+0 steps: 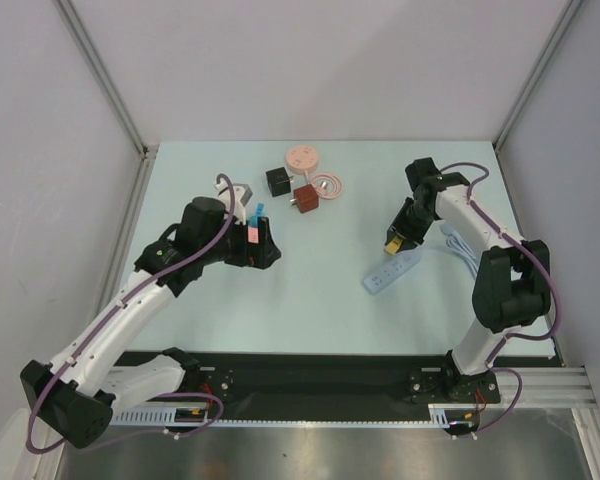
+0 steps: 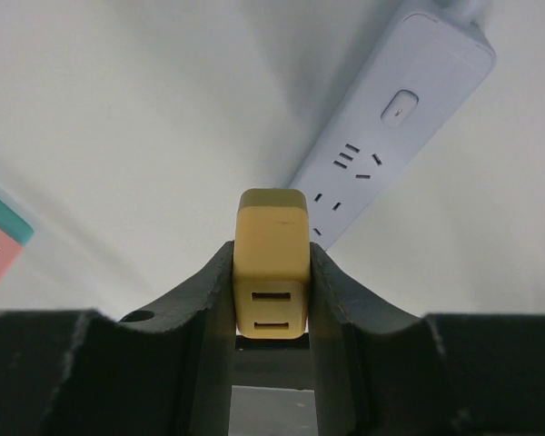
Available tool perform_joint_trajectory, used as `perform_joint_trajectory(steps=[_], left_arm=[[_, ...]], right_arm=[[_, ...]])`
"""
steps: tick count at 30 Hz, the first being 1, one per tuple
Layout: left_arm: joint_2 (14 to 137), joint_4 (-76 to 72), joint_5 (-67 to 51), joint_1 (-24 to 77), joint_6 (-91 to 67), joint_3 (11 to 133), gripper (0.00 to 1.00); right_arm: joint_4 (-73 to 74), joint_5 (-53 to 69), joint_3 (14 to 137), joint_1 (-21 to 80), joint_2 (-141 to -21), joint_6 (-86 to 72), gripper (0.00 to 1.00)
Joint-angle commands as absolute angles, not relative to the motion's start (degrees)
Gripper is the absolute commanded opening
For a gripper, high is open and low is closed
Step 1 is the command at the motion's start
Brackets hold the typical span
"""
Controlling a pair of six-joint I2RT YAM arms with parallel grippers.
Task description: Insert the plug
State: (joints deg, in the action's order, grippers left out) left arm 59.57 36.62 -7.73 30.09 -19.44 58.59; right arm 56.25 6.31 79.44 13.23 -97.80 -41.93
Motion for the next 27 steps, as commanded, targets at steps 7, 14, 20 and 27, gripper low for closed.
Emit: perform_joint_trajectory(steps=[7,14,20,27], left_arm=[[55.9,35.33,-6.59,29.88,-19.78,57.3,1.0],[55.9,35.07,-7.91,29.88,-19.78,56.87,1.0],[55.46,34.98,-5.89,29.88,-19.69,56.95,1.0],[55.2,34.98,-5.45,29.88,-19.78,57.04,1.0]], right_arm=[[53.44,4.3,76.2,11.43,-97.47,-46.58,0.0],[53.53,3.34,74.62,11.25,-96.77,-47.99,0.0],[53.35,3.34,71.9,10.9,-96.5,-48.51,0.0],[53.09,2.11,70.14,10.64,-96.59,-50.01,0.0]])
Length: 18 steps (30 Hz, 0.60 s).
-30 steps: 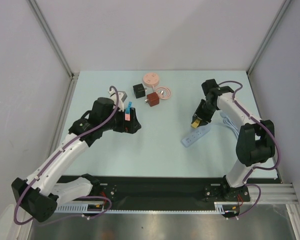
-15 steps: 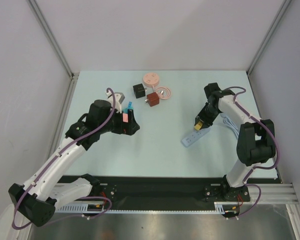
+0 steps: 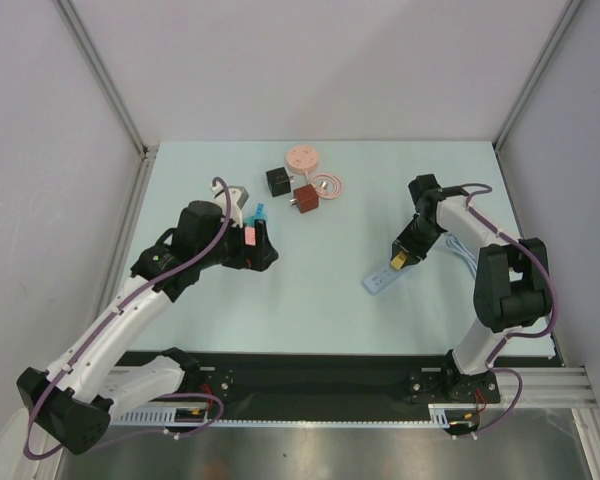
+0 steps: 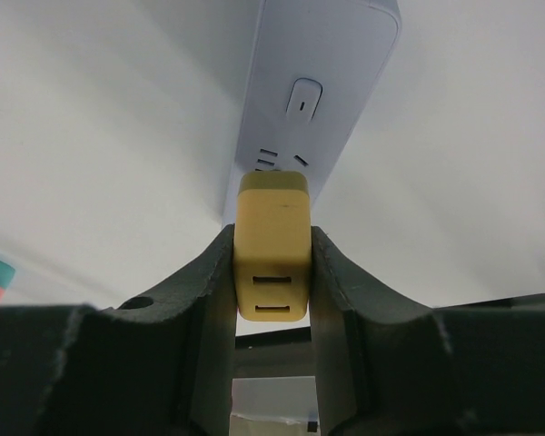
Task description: Insert the plug
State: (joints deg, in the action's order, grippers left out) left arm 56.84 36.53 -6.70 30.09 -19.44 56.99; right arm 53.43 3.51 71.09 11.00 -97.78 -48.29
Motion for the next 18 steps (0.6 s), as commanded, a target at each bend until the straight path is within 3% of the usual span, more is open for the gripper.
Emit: perform_joint_trajectory(steps=[1,18], left_arm=[[55.02,35.07,-5.19,29.88,-19.78,57.04,1.0],[55.11,35.16,-6.06,29.88,-19.95,57.04,1.0]], right_arm=[[52.82,2.2,69.96,10.55,-96.5,-50.01,0.0],[52.47,0.97,73.3,10.28,-99.31,-51.5,0.0]])
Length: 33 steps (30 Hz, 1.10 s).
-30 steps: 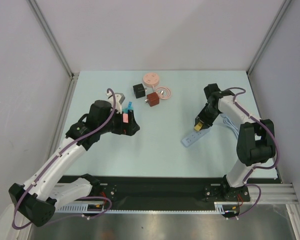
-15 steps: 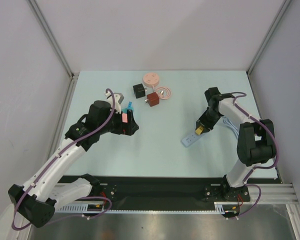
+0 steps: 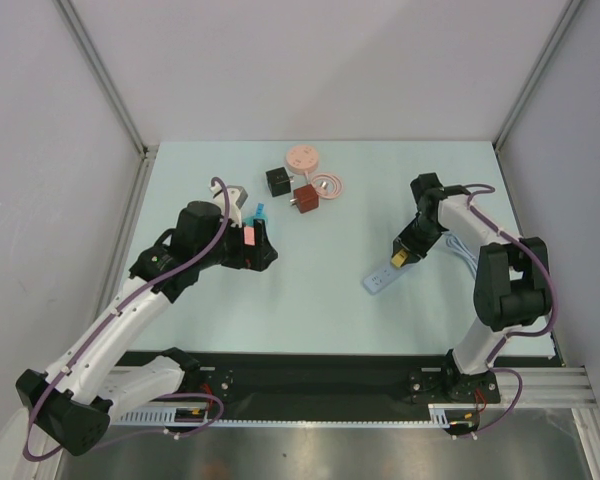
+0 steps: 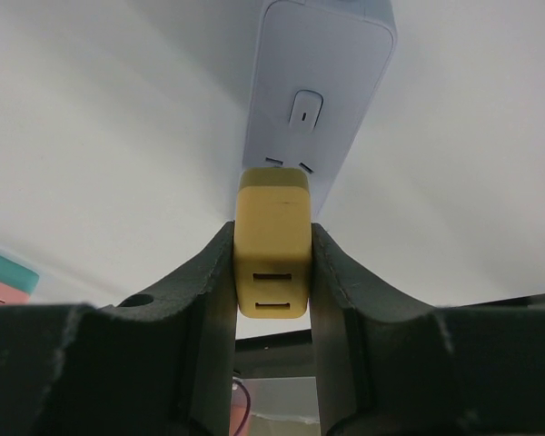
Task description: Insert the plug
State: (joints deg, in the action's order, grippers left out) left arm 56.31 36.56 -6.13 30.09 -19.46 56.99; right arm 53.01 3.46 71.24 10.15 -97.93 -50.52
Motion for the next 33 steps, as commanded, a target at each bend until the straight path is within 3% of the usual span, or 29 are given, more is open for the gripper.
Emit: perform_joint_trajectory(steps=[1,22,33], left_arm=[[55.19,35.16,-6.15,29.88,-19.95,57.04,1.0],[54.84,35.16,-5.54,29.88,-20.04,56.95,1.0],[54.58,35.16,-4.66,29.88,-19.86,57.04,1.0]], right_arm=[[52.38,0.79,73.39,10.28,-99.4,-51.5,0.0],[48.26,-2.2,64.96,14.85,-99.67,-57.13,0.0],[50.19,-2.28,66.89,13.98,-104.32,-57.39,0.0]])
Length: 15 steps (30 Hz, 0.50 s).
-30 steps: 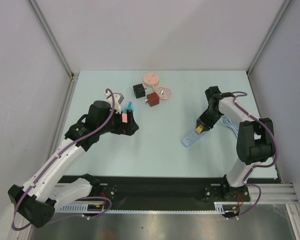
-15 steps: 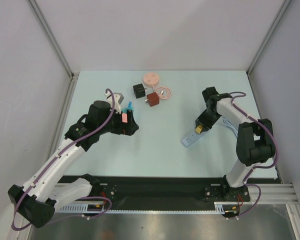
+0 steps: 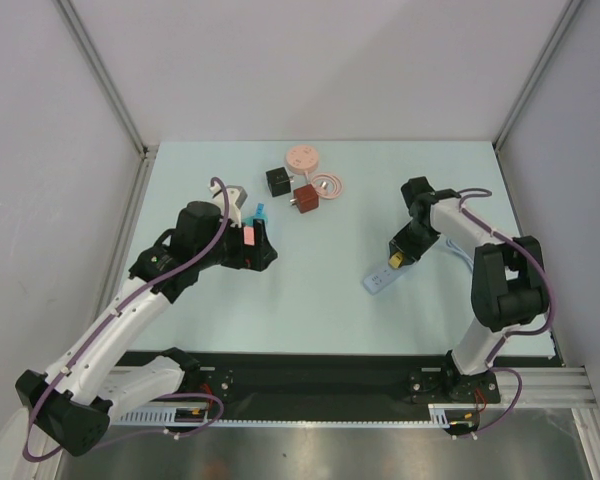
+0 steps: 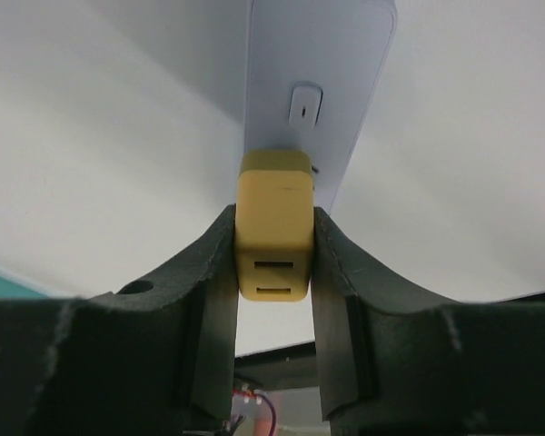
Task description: Insert the plug
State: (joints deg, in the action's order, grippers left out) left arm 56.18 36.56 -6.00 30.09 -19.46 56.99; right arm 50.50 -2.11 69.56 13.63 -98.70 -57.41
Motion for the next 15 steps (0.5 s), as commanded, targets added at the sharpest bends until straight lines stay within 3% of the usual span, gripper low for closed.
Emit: perform_joint_trajectory(steps=[1,15], left_arm=[[54.41,35.16,-4.14,29.8,-19.86,57.04,1.0],[54.49,35.51,-3.6,29.88,-19.69,57.22,1.0]], right_arm=[[49.75,-2.02,66.54,14.06,-104.67,-57.39,0.0],[48.78,-2.55,64.25,13.53,-111.71,-52.91,0.0]])
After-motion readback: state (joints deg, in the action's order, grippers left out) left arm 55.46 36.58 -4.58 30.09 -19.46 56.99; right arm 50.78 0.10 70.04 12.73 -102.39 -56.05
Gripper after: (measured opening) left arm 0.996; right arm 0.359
